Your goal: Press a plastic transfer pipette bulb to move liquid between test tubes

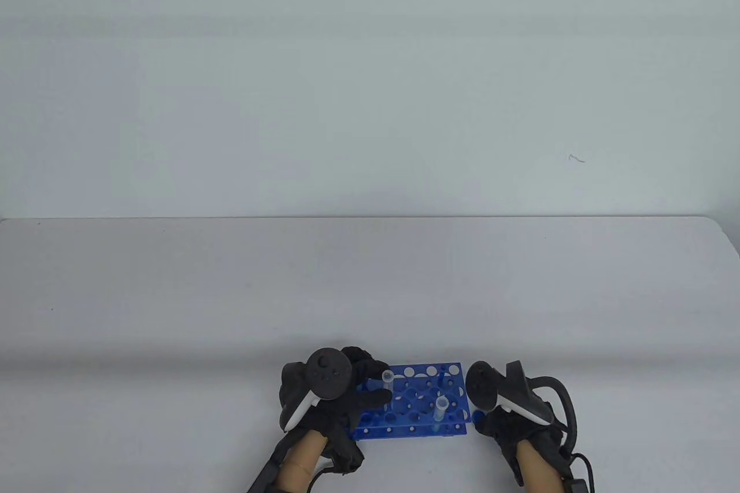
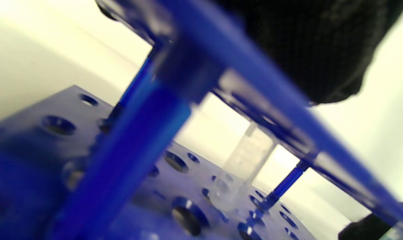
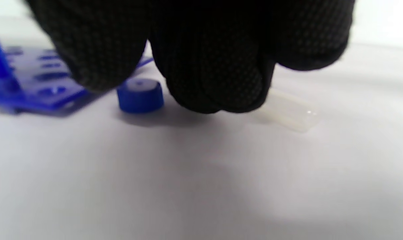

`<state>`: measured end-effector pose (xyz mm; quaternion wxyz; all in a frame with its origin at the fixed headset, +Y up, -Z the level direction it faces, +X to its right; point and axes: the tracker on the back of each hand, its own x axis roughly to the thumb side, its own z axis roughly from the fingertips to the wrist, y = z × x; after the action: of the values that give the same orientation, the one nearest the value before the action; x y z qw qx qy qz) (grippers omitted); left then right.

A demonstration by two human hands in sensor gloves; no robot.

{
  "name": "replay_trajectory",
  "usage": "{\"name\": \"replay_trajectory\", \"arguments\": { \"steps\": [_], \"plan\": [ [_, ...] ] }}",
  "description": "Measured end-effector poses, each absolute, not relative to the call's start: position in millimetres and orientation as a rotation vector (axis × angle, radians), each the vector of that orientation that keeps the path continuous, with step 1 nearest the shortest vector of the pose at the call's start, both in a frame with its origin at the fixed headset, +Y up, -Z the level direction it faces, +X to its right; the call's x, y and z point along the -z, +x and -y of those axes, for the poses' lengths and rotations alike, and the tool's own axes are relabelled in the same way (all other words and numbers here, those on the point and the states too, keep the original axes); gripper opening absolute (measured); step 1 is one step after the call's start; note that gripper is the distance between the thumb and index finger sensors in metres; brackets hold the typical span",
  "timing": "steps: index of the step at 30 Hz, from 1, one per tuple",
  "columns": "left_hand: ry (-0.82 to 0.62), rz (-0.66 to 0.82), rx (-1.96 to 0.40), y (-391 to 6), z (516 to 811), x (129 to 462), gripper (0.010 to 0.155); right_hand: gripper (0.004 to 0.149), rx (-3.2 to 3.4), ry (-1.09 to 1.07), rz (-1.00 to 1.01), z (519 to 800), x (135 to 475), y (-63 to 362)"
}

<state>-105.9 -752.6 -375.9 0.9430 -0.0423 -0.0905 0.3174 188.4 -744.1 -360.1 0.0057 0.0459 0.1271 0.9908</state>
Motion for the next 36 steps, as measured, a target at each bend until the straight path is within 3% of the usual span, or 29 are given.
{"name": "replay_trajectory", "arguments": {
  "steps": [6,11,16,23,36],
  "plan": [
    [-0.086,0.192,-0.636,-111,744,376,0.065,0.060,-2.963,-0.079,-0.173,725,357,224],
    [-0.102,0.176,-0.700,-125,735,379,0.073,0.060,-2.887,-0.255,-0.104,722,354,248],
    [-0.071,0.115,-0.870,-152,725,380,0.077,0.060,-2.914,-0.311,-0.146,727,355,255],
    [0.017,0.079,-1.332,-189,715,376,0.082,0.058,-3.007,-0.295,-0.292,744,359,251],
    [0.097,0.077,-1.425,-188,705,347,0.088,0.058,-3.040,-0.285,-0.434,761,363,249]
  ]
}}
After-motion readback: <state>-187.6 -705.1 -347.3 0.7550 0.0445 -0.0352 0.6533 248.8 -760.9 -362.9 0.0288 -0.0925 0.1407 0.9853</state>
